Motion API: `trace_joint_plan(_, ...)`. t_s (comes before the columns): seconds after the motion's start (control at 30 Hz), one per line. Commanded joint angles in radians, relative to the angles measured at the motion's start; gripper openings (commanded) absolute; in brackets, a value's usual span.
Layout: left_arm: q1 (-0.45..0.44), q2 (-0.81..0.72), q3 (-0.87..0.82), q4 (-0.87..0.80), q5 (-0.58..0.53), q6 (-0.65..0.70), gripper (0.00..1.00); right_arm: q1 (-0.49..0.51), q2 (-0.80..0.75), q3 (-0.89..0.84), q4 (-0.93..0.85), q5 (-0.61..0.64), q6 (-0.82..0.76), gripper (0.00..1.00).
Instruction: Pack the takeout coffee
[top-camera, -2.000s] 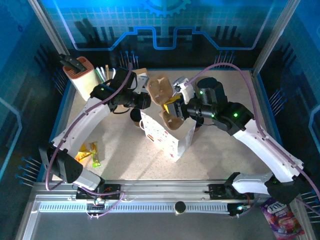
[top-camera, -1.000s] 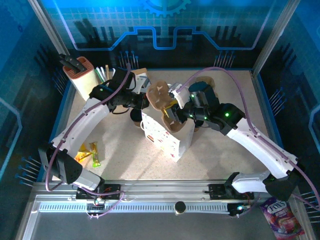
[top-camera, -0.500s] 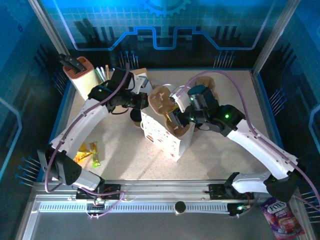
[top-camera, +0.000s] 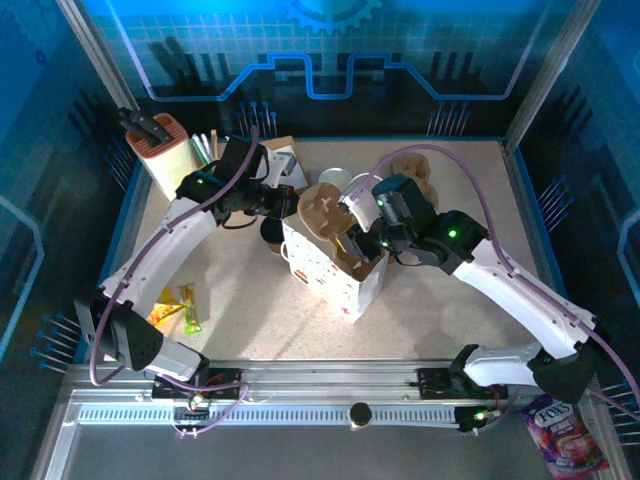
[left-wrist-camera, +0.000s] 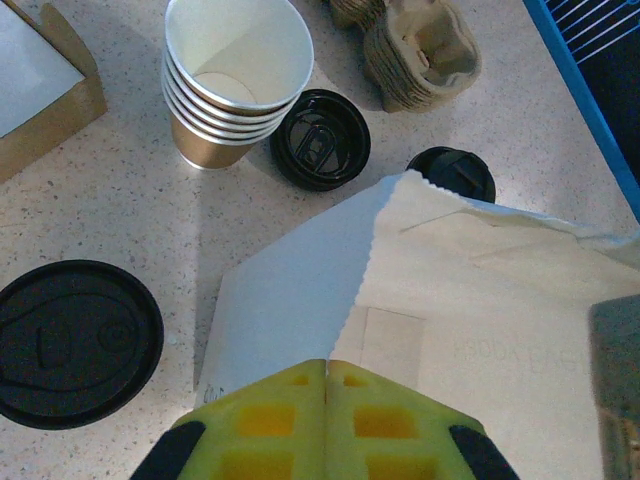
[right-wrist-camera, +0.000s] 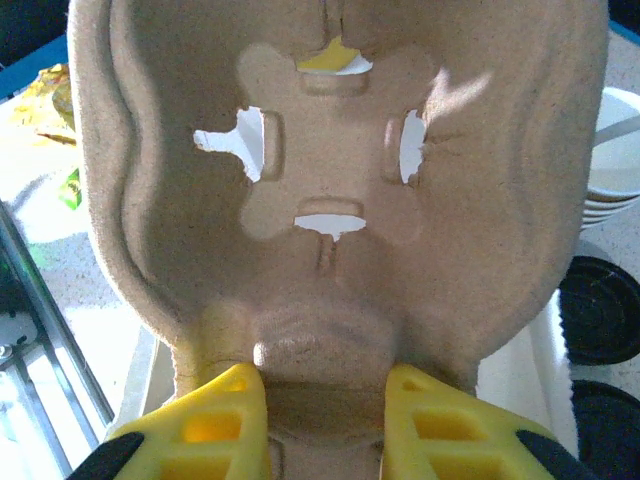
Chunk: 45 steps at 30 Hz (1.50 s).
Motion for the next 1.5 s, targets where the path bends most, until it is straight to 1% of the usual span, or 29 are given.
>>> trace_joint_plan(0.0,0.010,-0.032,-0.020,0.014,0.027,-0.002,0.00,0.019,0.017,0.028,-0.050,0.015,0.000,0.25)
trace_joint_plan(0.53,0.010,-0.043,-0.040,0.033,0.044,0.008,0.00,0.045,0.110,0.080,-0.126,0.041,0.013,0.25)
trace_joint_plan(1.0,0.010,-0.048,-0.050,0.040,0.050,0.014,0.00,0.045,0.167,0.114,-0.174,0.065,0.030,0.24)
trace_joint_plan(1.47,0.010,-0.051,-0.056,0.043,0.051,0.023,0.00,0.087,0.251,0.175,-0.261,0.123,0.021,0.25)
